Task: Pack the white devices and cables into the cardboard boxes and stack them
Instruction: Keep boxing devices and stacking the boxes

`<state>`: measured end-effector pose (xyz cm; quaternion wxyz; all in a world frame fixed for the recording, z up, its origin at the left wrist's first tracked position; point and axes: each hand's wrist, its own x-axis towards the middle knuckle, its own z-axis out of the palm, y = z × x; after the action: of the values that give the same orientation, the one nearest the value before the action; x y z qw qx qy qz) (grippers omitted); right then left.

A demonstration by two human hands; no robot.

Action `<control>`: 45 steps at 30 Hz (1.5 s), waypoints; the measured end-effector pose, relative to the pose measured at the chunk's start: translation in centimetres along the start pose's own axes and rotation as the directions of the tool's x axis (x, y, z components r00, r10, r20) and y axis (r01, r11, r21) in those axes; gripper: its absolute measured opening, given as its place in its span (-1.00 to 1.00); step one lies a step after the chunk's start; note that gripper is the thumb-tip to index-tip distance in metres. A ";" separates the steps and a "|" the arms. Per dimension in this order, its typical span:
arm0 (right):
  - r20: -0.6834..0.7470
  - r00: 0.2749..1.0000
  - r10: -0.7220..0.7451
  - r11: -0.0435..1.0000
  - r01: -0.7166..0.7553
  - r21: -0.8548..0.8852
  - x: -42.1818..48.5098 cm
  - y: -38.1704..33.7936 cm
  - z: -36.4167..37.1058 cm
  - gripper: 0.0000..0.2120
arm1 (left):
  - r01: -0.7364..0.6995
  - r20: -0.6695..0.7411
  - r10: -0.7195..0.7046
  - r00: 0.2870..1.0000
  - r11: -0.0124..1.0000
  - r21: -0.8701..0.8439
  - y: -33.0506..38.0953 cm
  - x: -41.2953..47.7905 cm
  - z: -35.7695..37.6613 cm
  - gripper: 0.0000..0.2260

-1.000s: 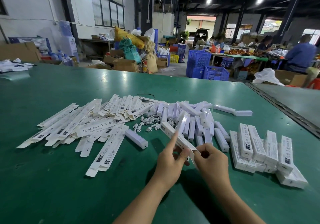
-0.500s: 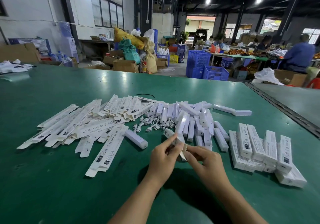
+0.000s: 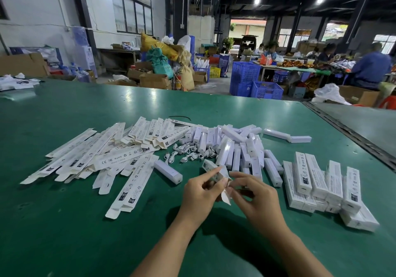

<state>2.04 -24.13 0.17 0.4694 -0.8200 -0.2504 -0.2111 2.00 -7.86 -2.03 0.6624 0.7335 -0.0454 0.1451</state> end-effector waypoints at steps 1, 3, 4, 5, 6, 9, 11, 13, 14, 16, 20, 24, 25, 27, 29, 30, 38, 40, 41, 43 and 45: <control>0.019 0.999 -0.034 0.999 0.035 -0.006 0.0 0.0 -0.1 -0.89 | -0.005 -0.004 0.005 1.000 1.000 -0.006 0.0 0.0 -0.1 -0.77; 0.022 0.996 -0.092 0.995 0.092 -0.031 0.0 -0.1 -0.2 -0.85 | -0.011 -0.010 0.011 1.000 1.000 -0.014 0.2 0.0 -0.2 -0.77; 0.010 0.994 -0.105 0.994 0.106 -0.041 0.1 -0.1 -0.1 -0.85 | -0.013 -0.010 0.013 1.000 1.000 -0.015 0.2 0.0 -0.2 -0.77; -0.006 0.994 -0.109 0.993 0.108 -0.046 0.1 0.0 0.0 -0.85 | -0.016 -0.011 0.016 1.000 1.000 -0.014 0.2 0.0 -0.2 -0.77; -0.023 0.994 -0.106 0.993 0.105 -0.046 0.1 0.0 0.1 -0.85 | -0.018 -0.011 0.018 1.000 1.000 -0.011 0.2 0.0 -0.1 -0.77; -0.050 0.996 -0.077 0.996 0.075 -0.041 0.1 0.2 0.3 -0.84 | -0.003 -0.012 0.002 1.000 1.000 -0.010 -0.1 0.1 0.0 -0.72; -0.055 0.996 -0.070 0.997 0.068 -0.047 0.1 0.3 0.4 -0.84 | 0.009 -0.018 -0.010 1.000 1.000 -0.013 -0.2 0.2 0.0 -0.55; -0.062 0.995 -0.076 0.995 0.072 -0.065 0.1 0.3 0.6 -0.85 | 0.014 -0.023 -0.015 1.000 1.000 -0.008 -0.3 0.2 0.0 -0.48; -0.068 0.995 -0.078 0.995 0.073 -0.071 0.1 0.3 0.6 -0.85 | 0.014 -0.021 -0.015 1.000 1.000 -0.006 -0.3 0.3 -0.1 -0.50; -0.075 0.994 -0.086 0.994 0.081 -0.072 0.1 0.4 0.6 -0.84 | 0.014 -0.018 -0.014 1.000 1.000 -0.014 -0.4 0.3 -0.1 -0.57; -0.004 0.985 -0.173 0.979 0.172 -0.113 0.2 0.7 0.1 -0.75 | 0.026 -0.053 -0.029 0.998 0.998 -0.049 -0.5 0.3 -0.2 -0.68; 0.146 0.965 -0.220 0.963 0.238 -0.125 0.3 0.8 -0.1 -0.60 | 0.046 -0.113 -0.059 0.992 0.993 -0.111 -0.2 0.4 -0.5 -0.73; 0.165 0.956 -0.243 0.953 0.267 -0.142 0.4 0.8 0.0 -0.58 | 0.057 -0.120 -0.073 0.990 0.990 -0.131 -0.2 0.5 -0.6 -0.72; 0.194 0.944 -0.266 0.943 0.296 -0.152 0.5 0.8 0.2 -0.54 | 0.077 -0.118 -0.099 0.988 0.981 -0.181 -0.2 0.5 -0.5 -0.73; 0.196 0.946 -0.259 0.944 0.291 -0.153 0.5 0.7 0.2 -0.51 | 0.099 -0.112 -0.127 0.986 0.969 -0.225 -0.1 0.5 -0.4 -0.73; 0.178 0.949 -0.262 0.944 0.290 -0.159 0.4 0.7 0.3 -0.53 | 0.116 -0.103 -0.144 0.984 0.963 -0.244 -0.2 0.5 -0.4 -0.72; -0.123 0.984 -0.128 0.982 0.109 -0.154 0.2 0.5 0.8 -0.76 | 0.200 0.049 -0.195 0.980 0.922 -0.333 0.2 0.1 0.3 -0.81; -0.147 0.985 -0.093 0.989 0.075 -0.126 0.3 0.6 0.7 -0.76 | 0.206 0.054 -0.199 0.978 0.918 -0.339 0.2 0.1 0.5 -0.81; -0.144 0.984 -0.107 0.988 0.088 -0.129 0.3 0.6 0.7 -0.79 | 0.207 0.051 -0.201 0.978 0.918 -0.338 0.1 0.1 0.5 -0.81; -0.125 0.983 -0.137 0.983 0.119 -0.141 0.3 0.5 0.7 -0.82 | 0.206 0.046 -0.202 0.978 0.917 -0.342 0.0 0.2 0.4 -0.81; -0.114 0.981 -0.156 0.982 0.141 -0.127 0.3 0.5 0.6 -0.82 | 0.212 0.047 -0.210 0.977 0.907 -0.363 -0.1 0.2 0.3 -0.81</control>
<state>2.66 -23.73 -0.26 0.4174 -0.8107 -0.2687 -0.3103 2.24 -8.16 -2.06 0.7990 0.5984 0.0057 0.0592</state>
